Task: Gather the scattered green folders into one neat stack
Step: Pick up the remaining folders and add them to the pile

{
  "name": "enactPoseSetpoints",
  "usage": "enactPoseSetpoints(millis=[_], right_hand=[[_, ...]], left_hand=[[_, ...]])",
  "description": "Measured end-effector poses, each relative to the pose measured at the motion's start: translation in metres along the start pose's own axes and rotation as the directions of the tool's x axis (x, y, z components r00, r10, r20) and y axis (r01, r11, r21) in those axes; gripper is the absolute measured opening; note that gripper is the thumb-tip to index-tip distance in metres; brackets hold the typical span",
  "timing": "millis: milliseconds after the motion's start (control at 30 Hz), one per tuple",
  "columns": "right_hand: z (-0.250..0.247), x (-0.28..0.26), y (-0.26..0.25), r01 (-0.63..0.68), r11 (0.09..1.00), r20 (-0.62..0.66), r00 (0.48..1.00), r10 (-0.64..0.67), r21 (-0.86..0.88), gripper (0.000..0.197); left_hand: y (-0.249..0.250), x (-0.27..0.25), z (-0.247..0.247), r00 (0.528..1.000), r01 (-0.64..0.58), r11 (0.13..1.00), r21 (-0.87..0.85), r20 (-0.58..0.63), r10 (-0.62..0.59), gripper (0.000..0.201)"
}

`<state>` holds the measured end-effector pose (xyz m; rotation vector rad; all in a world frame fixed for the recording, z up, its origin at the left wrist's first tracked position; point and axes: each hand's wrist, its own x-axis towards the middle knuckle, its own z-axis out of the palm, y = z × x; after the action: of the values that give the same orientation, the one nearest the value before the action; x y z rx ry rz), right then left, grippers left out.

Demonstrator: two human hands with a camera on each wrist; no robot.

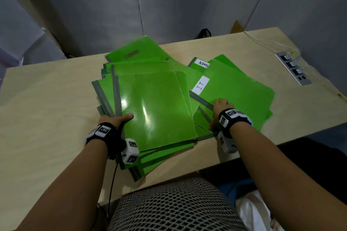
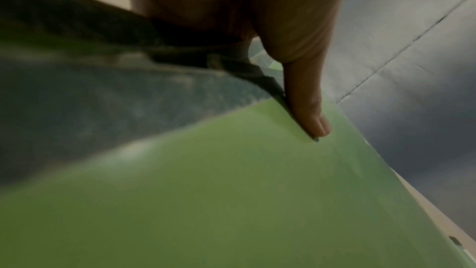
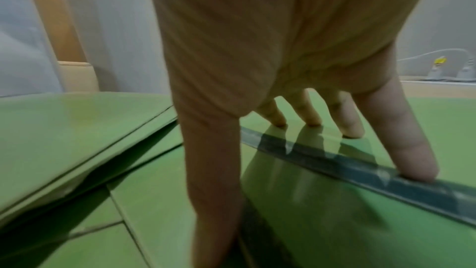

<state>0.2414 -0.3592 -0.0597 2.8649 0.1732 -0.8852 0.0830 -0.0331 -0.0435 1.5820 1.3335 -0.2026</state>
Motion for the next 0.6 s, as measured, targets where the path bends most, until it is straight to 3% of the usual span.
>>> enactPoseSetpoints(millis=[100,200,267,367,433,600], right_hand=[[-0.003,-0.002,-0.006,0.009,1.0,0.0,1.0,-0.009,-0.027,0.097],[0.005,-0.004,-0.015,-0.005,0.996,-0.048,0.999,0.001,-0.088,0.094],[0.007,-0.004,-0.02,-0.035,0.999,-0.036,0.999,0.034,-0.025,0.09],[0.002,-0.005,-0.02,-0.055,0.991,-0.036,0.998,0.06,0.121,0.068],[0.001,-0.005,-0.02,-0.057,0.991,-0.047,0.997,0.063,0.125,0.056],[-0.008,-0.008,-0.023,-0.11,0.989,-0.026,0.993,0.113,0.098,0.05]], left_hand=[[0.0,0.0,-0.001,1.0,-0.003,1.0,0.002,0.001,0.003,0.113],[0.001,-0.001,-0.002,1.0,-0.009,1.0,0.006,0.01,0.009,0.111],[0.002,-0.001,-0.002,1.0,-0.008,1.0,0.007,0.02,0.008,0.11],[-0.001,0.006,0.0,0.999,0.015,1.0,-0.007,0.041,-0.015,0.122],[-0.004,0.011,0.004,0.999,0.026,1.0,-0.009,0.044,-0.026,0.128],[0.005,-0.003,0.002,0.996,0.019,1.0,0.024,0.082,-0.021,0.107]])
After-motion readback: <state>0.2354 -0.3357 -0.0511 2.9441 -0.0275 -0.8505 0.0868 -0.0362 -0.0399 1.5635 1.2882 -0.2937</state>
